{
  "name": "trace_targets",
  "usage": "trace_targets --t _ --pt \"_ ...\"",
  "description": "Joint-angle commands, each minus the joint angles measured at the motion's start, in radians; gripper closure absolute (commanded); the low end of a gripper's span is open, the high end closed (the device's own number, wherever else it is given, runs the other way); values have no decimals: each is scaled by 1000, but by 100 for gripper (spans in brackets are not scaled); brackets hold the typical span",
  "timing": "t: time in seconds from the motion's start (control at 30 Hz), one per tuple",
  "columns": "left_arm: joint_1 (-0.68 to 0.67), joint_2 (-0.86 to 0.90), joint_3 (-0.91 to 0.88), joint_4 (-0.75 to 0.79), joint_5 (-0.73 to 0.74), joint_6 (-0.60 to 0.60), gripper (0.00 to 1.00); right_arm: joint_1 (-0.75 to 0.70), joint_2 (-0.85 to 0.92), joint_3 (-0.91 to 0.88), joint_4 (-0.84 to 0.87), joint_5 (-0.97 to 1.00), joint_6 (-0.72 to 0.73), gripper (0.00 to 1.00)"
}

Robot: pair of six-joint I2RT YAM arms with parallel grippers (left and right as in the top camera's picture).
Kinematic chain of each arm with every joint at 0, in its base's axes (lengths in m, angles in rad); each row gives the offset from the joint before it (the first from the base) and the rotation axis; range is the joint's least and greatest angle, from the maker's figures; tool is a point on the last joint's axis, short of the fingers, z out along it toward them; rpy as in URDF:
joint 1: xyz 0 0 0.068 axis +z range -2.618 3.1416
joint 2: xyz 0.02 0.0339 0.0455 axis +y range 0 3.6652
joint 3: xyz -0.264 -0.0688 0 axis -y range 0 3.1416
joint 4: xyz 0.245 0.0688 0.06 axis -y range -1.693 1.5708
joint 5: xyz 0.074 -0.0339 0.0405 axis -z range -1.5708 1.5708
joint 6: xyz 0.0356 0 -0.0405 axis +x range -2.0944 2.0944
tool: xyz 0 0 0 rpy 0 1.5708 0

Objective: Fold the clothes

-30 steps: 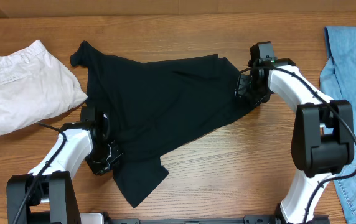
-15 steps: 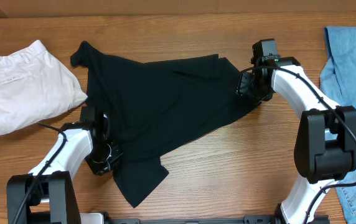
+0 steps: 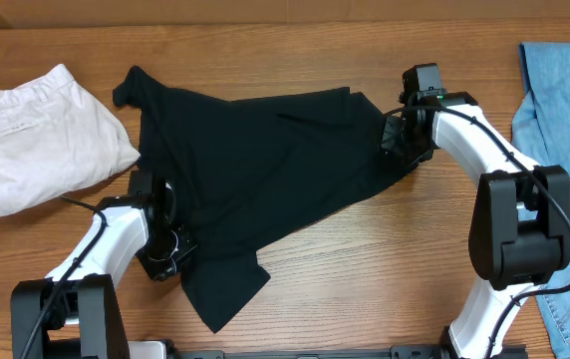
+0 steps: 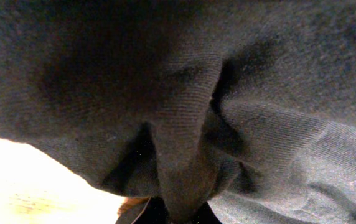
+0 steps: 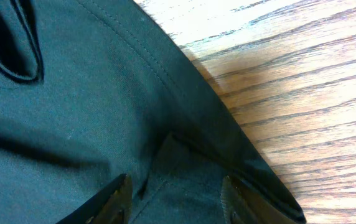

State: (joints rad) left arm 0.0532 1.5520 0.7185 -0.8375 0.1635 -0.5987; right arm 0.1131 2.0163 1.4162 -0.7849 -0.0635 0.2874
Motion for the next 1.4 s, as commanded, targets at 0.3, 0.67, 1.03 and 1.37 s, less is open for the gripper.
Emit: trace_targets --t 0.3,0.67,1.03,1.37 --pt "6 17 -20 35 -60 20 95 6 10 -12 17 -5 6 52" --pt "6 17 -20 34 -60 27 96 6 10 -20 21 -5 6 56" --pt "6 17 -20 34 -60 27 96 6 35 -22 21 -5 20 58" --pt "6 17 -20 34 -60 27 95 5 48 -22 22 -5 24 63"
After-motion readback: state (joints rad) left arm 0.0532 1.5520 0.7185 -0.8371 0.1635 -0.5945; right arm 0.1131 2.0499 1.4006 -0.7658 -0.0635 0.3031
